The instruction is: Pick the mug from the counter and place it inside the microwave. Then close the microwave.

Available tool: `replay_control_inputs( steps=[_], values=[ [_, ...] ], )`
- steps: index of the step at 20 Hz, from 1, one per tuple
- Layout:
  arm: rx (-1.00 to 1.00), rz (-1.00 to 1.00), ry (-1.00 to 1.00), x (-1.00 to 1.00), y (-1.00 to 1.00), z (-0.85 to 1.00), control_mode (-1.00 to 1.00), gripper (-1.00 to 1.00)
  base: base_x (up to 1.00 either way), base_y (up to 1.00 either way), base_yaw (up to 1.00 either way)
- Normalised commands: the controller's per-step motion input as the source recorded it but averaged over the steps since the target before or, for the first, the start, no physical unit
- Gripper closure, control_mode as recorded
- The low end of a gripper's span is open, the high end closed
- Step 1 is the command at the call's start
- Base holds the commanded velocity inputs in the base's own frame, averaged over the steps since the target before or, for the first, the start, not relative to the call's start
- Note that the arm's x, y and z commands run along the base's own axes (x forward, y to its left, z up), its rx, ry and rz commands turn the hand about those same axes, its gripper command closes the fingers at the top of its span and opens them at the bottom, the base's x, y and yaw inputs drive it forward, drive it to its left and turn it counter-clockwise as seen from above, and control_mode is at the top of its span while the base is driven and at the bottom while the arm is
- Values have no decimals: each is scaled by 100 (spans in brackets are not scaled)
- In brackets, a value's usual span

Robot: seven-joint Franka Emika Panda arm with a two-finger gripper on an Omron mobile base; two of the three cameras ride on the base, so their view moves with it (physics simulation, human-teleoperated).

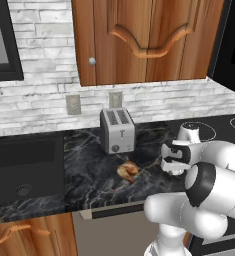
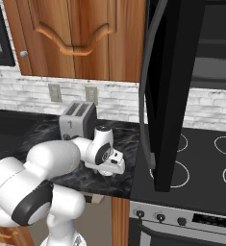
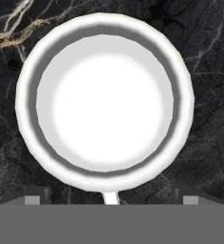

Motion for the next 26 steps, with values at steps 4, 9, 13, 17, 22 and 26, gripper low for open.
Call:
replay_control_inputs(
  steps=[4, 9, 13, 17, 22, 26],
  values=[
    [0, 0, 0, 0, 0, -4, -100, -100, 0, 0, 0],
    [0, 0, 0, 0, 0, 0, -100, -100, 0, 0, 0],
    [0, 0, 0, 0, 0, 0, -100, 100, 0, 0, 0],
    [0, 0, 0, 0, 0, 0, -100, 100, 0, 0, 0],
    [0, 0, 0, -2, 0, 0, -100, 100, 0, 0, 0],
    [0, 0, 0, -6, 0, 12, -100, 100, 0, 0, 0]
  ],
)
